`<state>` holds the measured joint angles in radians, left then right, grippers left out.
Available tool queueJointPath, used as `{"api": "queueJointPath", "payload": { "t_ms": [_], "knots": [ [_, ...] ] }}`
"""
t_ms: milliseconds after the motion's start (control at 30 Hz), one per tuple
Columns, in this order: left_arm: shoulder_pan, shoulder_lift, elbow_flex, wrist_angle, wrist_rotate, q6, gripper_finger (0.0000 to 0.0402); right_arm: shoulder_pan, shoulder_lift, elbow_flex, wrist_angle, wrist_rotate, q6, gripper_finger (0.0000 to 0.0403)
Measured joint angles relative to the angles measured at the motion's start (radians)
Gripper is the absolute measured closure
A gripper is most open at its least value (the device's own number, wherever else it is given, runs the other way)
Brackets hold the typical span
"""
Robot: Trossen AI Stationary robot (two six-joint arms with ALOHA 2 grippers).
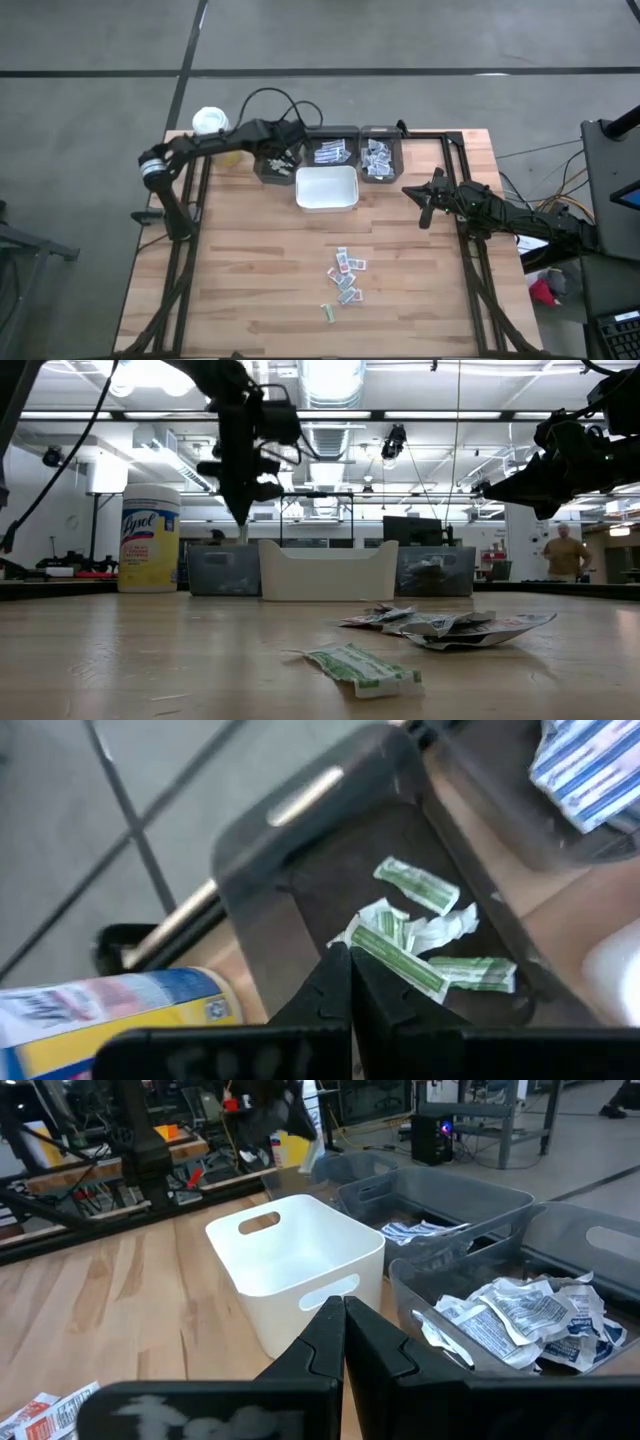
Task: Pick & Place First Aid Supplies
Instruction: Put the green bandage pack into the left black bin
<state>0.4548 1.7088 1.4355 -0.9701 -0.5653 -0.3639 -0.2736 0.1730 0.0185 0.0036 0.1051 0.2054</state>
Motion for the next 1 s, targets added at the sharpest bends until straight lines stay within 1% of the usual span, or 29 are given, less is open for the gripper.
{"api": "queueJointPath", "payload": {
  "t_ms": [167,333,400,467,633,767,867,933,1000],
  "knots": [
    [0.047,0.000,-0.081,0.092,0.089,0.056,0.0401,0.000,0.000,0.000,0.000,0.000,0.000,0.0394],
    [0.050,0.005,-0.160,0.180,0.119,0.082,0.0401,0.000,0.000,0.000,0.000,0.001,-0.005,0.0394],
    [0.050,0.005,-0.184,0.219,0.148,0.083,0.0398,0.000,0.000,0.000,0.000,0.001,-0.007,0.0394],
    [0.052,0.005,-0.199,0.222,0.182,0.089,0.0389,0.000,0.000,0.000,0.000,0.002,-0.007,0.0394],
    [0.052,-0.001,-0.192,0.227,0.211,0.101,0.0352,0.000,0.000,0.000,0.000,0.002,0.013,0.0394],
    [0.052,-0.019,-0.152,0.222,0.211,0.100,0.0325,0.000,0.000,0.000,0.000,0.003,0.019,0.0394],
    [0.048,-0.035,-0.122,0.198,0.213,0.095,0.0314,0.000,0.000,0.000,0.000,0.002,0.023,0.0394],
    [0.040,-0.045,-0.089,0.155,0.221,0.057,0.0311,0.000,0.000,0.000,0.000,0.002,0.023,0.0394],
    [0.030,-0.056,-0.045,0.099,0.278,0.012,0.0310,0.000,0.000,0.000,0.000,0.000,0.023,0.0394]
  ]
}}
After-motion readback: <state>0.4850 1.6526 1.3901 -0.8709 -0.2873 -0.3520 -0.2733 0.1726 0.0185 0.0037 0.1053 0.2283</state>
